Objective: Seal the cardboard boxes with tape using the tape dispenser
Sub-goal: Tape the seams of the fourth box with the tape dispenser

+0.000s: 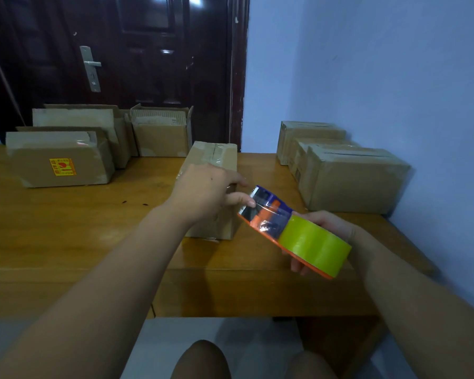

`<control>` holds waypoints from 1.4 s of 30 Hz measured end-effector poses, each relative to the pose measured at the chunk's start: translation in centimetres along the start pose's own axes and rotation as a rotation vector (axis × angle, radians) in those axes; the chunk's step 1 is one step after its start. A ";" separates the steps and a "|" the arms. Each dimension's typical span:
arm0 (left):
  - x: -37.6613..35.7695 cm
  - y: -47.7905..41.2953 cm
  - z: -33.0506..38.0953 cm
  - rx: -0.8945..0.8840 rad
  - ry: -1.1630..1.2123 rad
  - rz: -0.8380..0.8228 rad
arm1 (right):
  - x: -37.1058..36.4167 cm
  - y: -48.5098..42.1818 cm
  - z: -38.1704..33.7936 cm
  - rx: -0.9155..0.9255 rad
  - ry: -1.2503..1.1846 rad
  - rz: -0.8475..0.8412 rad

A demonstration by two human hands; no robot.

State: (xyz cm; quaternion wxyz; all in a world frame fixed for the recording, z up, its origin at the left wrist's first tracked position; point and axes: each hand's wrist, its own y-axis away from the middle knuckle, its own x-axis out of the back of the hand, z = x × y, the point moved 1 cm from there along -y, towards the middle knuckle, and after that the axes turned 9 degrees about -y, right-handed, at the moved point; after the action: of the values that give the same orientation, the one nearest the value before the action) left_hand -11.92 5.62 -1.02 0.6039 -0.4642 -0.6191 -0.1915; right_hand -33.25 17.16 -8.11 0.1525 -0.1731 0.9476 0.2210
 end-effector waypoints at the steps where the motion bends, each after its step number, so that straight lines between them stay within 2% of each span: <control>1: -0.1 0.1 -0.1 0.007 0.006 0.002 | 0.1 0.1 0.4 -0.002 0.008 -0.014; 6: -0.3 0.4 -0.4 0.062 0.007 0.022 | 2.1 0.1 1.9 0.032 -0.179 0.007; 8: -0.3 0.5 -0.1 0.062 0.007 0.044 | 1.9 0.6 1.6 0.049 -0.177 0.064; 11: 0.0 0.7 0.0 0.063 0.003 0.035 | 1.2 0.9 0.6 0.173 -0.087 0.365; 14: -0.5 0.9 0.0 0.031 -0.048 0.018 | 1.2 0.6 -0.3 0.191 -0.074 0.627; 19: -0.8 0.8 0.3 0.015 -0.098 0.062 | 1.5 -1.3 -1.6 0.181 -0.006 0.945; 22: -0.6 0.6 0.4 0.009 -0.154 0.071 | 1.5 -2.7 -2.4 0.168 0.087 1.068; 29: -1.3 0.4 0.4 -0.002 -0.184 0.070 | 1.9 -5.4 -3.8 0.126 0.234 1.175; 35: -1.6 0.2 0.4 0.055 -0.058 0.121 | 2.0 -6.2 -4.4 0.069 0.319 1.213; 37: -1.5 0.1 0.3 0.077 -0.060 0.112 | 1.9 -6.1 -4.8 0.067 0.529 1.239; 39: -1.4 0.1 0.3 0.092 -0.052 0.107 | 0.9 -5.8 -5.3 0.238 0.801 1.288; 42: -1.4 0.2 0.5 0.102 -0.059 0.120 | -2.4 -5.7 -5.7 0.714 0.897 1.225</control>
State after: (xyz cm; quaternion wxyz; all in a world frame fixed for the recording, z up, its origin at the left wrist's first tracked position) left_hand -12.26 5.62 -2.49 0.6186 -0.4745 -0.6166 -0.1094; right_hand -30.09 10.30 -4.50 -0.3402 0.3592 0.8579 -0.1384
